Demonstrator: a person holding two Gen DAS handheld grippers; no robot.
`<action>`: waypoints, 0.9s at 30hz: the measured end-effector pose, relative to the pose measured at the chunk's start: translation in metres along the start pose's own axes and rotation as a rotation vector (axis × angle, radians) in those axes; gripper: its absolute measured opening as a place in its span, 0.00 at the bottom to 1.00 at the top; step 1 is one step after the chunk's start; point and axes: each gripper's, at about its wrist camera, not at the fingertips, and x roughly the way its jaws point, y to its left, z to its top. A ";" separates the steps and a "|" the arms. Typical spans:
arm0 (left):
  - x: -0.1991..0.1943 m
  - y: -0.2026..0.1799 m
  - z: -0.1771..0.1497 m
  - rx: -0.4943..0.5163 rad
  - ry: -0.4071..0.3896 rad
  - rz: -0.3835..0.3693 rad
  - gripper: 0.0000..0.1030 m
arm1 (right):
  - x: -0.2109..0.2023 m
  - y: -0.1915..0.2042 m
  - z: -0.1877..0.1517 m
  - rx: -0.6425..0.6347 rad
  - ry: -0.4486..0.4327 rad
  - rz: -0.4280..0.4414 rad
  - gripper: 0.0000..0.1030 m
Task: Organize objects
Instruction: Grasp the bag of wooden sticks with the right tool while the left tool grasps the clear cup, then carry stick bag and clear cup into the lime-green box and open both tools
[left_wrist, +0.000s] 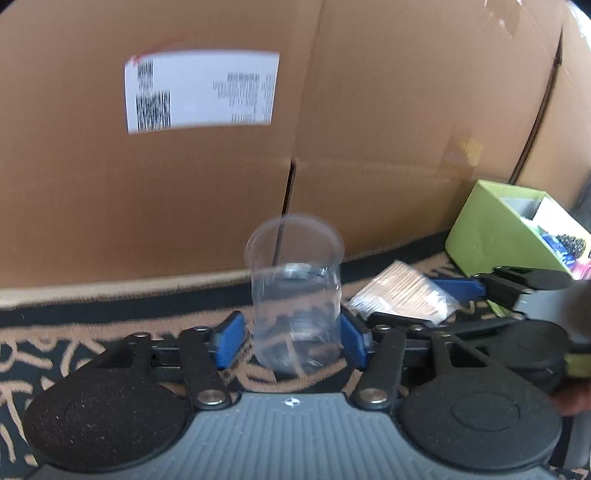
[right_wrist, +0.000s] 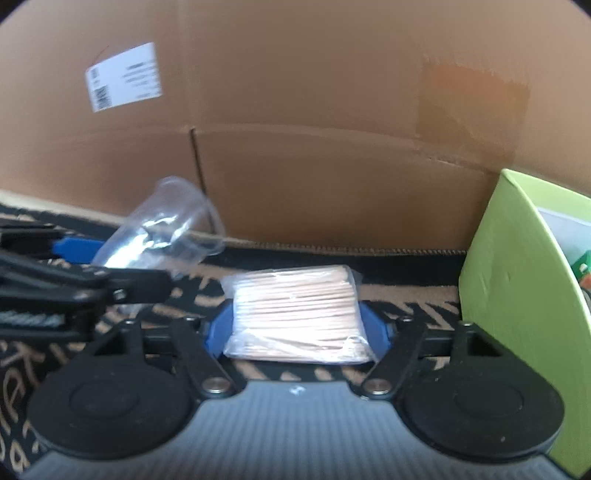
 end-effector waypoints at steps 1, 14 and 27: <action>0.002 -0.001 -0.003 -0.004 0.006 -0.003 0.48 | -0.004 0.002 -0.004 -0.008 -0.010 -0.004 0.69; -0.031 -0.032 -0.026 0.045 -0.027 -0.016 0.47 | -0.063 0.012 -0.062 -0.006 -0.074 0.013 0.69; -0.088 -0.080 -0.030 0.110 -0.109 -0.111 0.47 | -0.163 -0.003 -0.103 0.048 -0.211 0.016 0.69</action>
